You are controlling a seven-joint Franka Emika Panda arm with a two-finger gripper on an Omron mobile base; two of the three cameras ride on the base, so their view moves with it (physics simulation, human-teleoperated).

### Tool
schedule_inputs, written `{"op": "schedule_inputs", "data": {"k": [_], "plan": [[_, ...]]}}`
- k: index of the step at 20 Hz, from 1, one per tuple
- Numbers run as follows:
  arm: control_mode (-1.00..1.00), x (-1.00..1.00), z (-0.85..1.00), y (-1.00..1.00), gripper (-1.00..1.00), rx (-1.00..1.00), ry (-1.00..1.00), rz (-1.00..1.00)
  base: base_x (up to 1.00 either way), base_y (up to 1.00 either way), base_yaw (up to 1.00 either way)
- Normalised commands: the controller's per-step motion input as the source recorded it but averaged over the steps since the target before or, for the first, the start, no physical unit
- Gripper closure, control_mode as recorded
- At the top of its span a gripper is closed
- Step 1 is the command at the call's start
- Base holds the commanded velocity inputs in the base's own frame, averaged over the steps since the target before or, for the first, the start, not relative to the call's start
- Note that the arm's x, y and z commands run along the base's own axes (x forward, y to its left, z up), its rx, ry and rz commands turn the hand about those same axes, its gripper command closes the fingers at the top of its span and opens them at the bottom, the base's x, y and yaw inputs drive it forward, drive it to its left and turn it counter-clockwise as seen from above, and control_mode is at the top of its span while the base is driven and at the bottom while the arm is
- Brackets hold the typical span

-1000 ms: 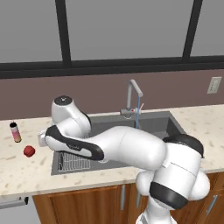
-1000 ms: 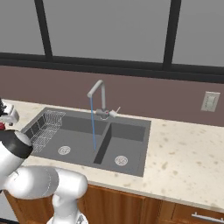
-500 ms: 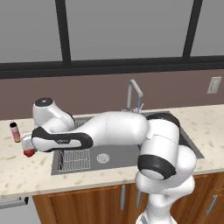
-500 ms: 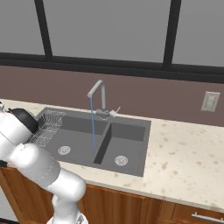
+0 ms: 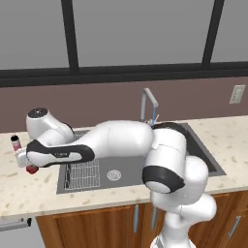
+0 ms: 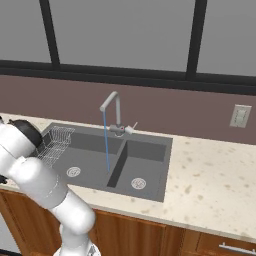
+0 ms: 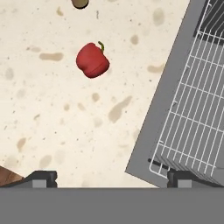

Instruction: Turn on the sink faucet. Then move the bell pepper from the counter to the sink. Turn off the sink. Move the vegetable from the sink to the pot next to the stove. Finally move the pot to the rear right burner.

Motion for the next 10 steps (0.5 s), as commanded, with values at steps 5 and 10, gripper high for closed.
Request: {"op": "schedule_inputs", "data": {"k": [5, 10], "plan": [[-1.00, 0.01, -0.07, 0.00, -1.00, 0.00, -0.09, 0.01, 0.00, 0.00, 0.00], [-1.00, 0.00, -0.21, -0.02, -1.00, 0.00, -0.10, 0.03, 0.00, 0.00, 0.00]]}}
